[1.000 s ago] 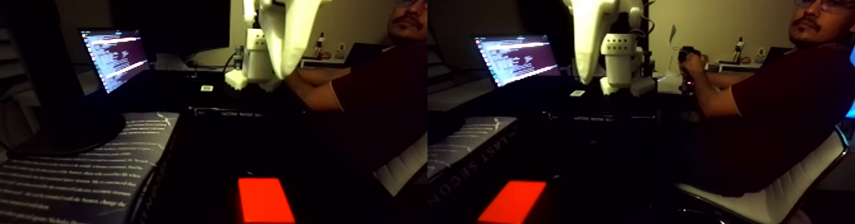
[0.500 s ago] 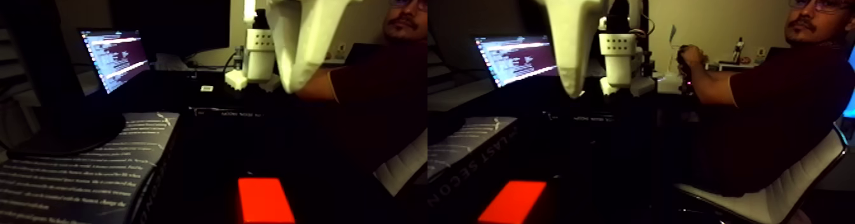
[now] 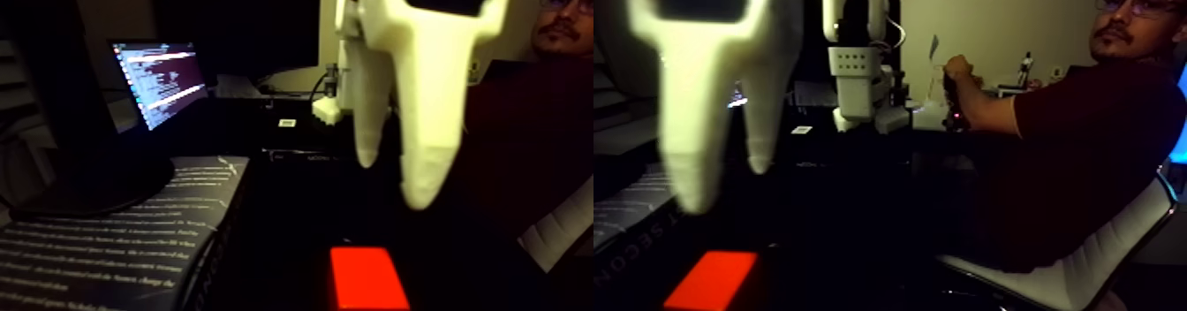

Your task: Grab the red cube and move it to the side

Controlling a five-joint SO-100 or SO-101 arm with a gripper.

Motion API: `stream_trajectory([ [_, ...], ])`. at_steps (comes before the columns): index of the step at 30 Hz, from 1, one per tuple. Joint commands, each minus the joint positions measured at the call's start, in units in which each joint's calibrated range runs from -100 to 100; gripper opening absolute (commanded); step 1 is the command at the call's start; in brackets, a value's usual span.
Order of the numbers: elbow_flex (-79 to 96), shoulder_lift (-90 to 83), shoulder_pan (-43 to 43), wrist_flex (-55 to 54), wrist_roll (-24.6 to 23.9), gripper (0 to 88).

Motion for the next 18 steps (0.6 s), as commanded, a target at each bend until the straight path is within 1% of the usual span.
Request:
stream_trajectory([
  [1,-5.14,1.31,1.49,0.13,0.15,26.1],
  [3,-6.95,2.15,1.99,1.65,0.15,26.4],
  [8,-13.03,4.51,-0.68,10.77,-0.33,26.0],
  [10,-14.84,5.43,-1.09,12.88,-0.39,26.0],
  [15,-17.02,8.54,-1.18,13.05,-0.50,26.4],
  [18,-17.38,10.39,-1.34,12.71,-1.90,26.4],
])
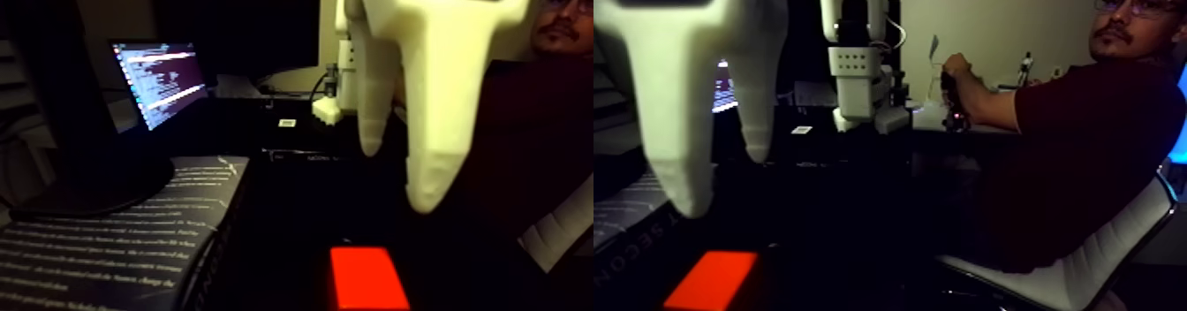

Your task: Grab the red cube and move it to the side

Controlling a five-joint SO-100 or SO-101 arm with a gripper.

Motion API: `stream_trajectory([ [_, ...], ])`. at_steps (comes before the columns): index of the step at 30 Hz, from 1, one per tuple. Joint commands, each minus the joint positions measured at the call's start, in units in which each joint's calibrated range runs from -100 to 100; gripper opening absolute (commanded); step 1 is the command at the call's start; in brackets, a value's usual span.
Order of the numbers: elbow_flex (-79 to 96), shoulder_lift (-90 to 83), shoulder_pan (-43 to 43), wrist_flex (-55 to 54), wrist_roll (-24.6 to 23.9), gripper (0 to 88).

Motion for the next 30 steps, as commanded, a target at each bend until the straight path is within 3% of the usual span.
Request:
stream_trajectory([
  [1,-2.23,1.13,-0.49,-0.02,-1.49,26.4],
  [16,-9.12,8.53,-2.49,0.23,-4.51,26.6],
  [30,-12.84,14.41,-1.74,-0.44,-4.03,26.6],
])
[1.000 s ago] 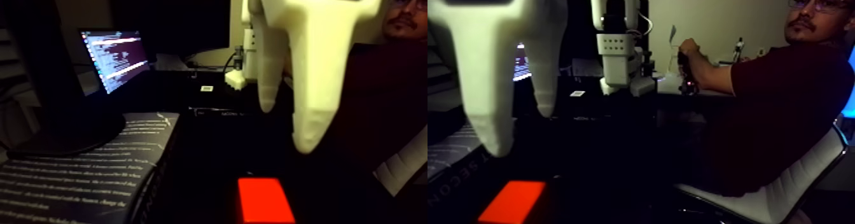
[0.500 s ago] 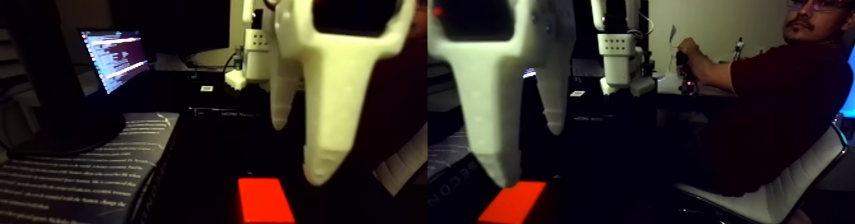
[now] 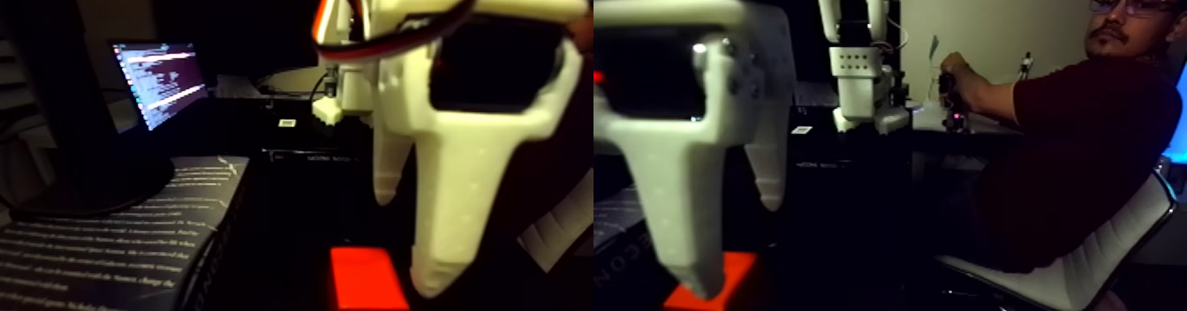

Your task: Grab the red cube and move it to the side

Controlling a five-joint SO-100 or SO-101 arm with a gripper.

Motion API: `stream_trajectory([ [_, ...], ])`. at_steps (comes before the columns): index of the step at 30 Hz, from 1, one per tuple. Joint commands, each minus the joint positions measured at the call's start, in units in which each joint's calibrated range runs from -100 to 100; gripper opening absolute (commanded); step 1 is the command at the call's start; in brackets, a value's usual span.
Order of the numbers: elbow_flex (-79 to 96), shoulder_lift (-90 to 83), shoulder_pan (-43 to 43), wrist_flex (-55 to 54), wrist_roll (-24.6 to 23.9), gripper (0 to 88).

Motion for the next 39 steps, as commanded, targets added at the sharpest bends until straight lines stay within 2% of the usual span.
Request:
stream_trajectory([
  [1,-2.86,0.11,0.43,-0.36,0.11,26.6],
  [11,-8.39,3.64,2.01,0.91,0.17,27.6],
  [17,-7.85,4.81,4.26,0.99,2.49,42.6],
  [20,-8.03,5.57,4.76,1.33,4.05,46.6],
  [39,-8.48,10.44,3.92,-2.64,3.03,46.9],
])
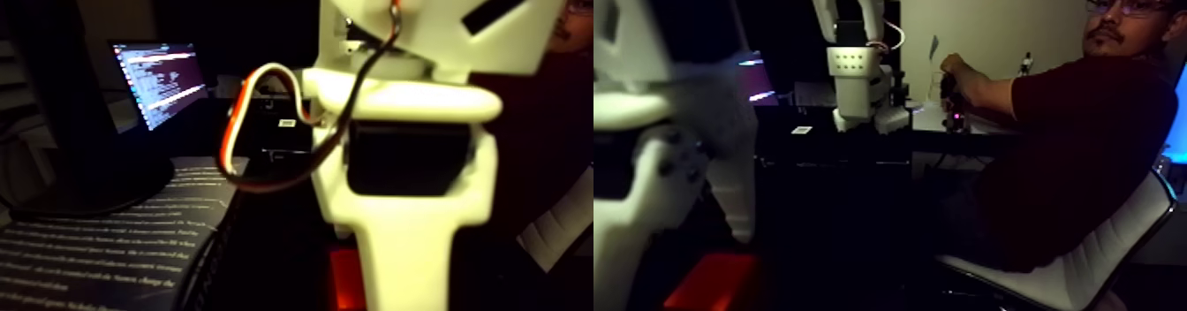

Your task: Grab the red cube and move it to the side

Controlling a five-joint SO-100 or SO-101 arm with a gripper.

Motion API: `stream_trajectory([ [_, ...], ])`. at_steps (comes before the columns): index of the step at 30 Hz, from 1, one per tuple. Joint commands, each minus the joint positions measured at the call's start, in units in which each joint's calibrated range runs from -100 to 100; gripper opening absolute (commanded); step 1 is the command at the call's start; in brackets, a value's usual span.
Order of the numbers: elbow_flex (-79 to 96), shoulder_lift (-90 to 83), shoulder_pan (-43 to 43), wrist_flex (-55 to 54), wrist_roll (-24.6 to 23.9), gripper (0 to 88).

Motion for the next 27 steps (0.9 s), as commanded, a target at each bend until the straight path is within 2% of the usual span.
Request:
stream_trajectory([
  [1,-1.86,-0.07,-0.73,-0.85,-0.17,46.9],
  [27,-3.04,2.87,-0.73,-3.55,0.04,46.9],
])
